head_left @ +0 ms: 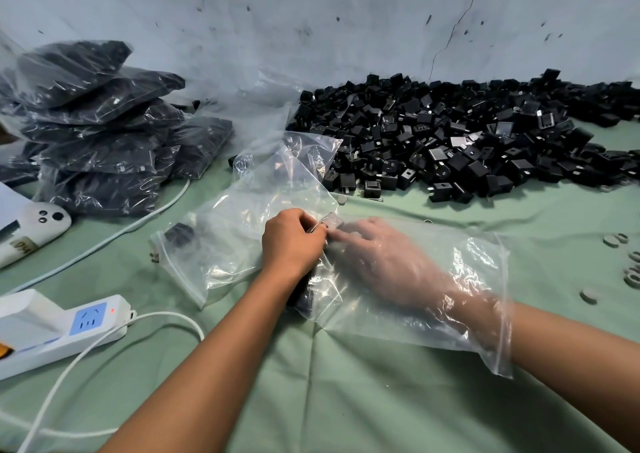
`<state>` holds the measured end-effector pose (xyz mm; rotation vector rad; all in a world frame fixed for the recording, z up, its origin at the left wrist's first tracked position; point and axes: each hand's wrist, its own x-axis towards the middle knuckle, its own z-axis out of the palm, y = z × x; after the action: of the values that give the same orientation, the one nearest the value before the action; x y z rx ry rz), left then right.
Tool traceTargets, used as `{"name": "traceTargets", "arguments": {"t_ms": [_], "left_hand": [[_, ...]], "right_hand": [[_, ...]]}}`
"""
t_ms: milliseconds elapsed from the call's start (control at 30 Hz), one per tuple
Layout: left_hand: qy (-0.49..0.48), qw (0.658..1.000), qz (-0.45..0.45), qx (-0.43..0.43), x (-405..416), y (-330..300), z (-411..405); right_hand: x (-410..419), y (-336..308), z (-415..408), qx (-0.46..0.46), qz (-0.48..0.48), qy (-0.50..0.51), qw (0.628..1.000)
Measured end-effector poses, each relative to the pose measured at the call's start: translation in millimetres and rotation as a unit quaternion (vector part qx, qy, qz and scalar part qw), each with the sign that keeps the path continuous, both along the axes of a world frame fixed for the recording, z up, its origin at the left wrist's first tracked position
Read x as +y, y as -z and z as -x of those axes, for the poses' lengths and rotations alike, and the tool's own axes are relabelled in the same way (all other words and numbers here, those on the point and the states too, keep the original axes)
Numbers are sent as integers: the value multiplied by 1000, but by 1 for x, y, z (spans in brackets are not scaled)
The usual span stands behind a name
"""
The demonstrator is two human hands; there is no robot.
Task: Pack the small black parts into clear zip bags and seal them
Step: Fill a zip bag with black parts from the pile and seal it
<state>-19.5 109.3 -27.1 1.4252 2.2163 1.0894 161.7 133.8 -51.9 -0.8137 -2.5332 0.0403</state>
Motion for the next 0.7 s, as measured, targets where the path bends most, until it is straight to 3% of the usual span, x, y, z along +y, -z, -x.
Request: {"name": "traceTargets", "arguments": {"t_ms": [300, 500, 700], "left_hand": [[30, 997, -49, 58, -8, 10, -8], [47, 993, -12, 104, -9, 6, -7], [58, 993, 48, 95, -5, -3, -3]], "right_hand": [[0, 1, 0, -6, 47, 18, 999], [1, -2, -3, 9, 77, -10, 997], [5, 7, -3, -5, 70, -18, 997]]}}
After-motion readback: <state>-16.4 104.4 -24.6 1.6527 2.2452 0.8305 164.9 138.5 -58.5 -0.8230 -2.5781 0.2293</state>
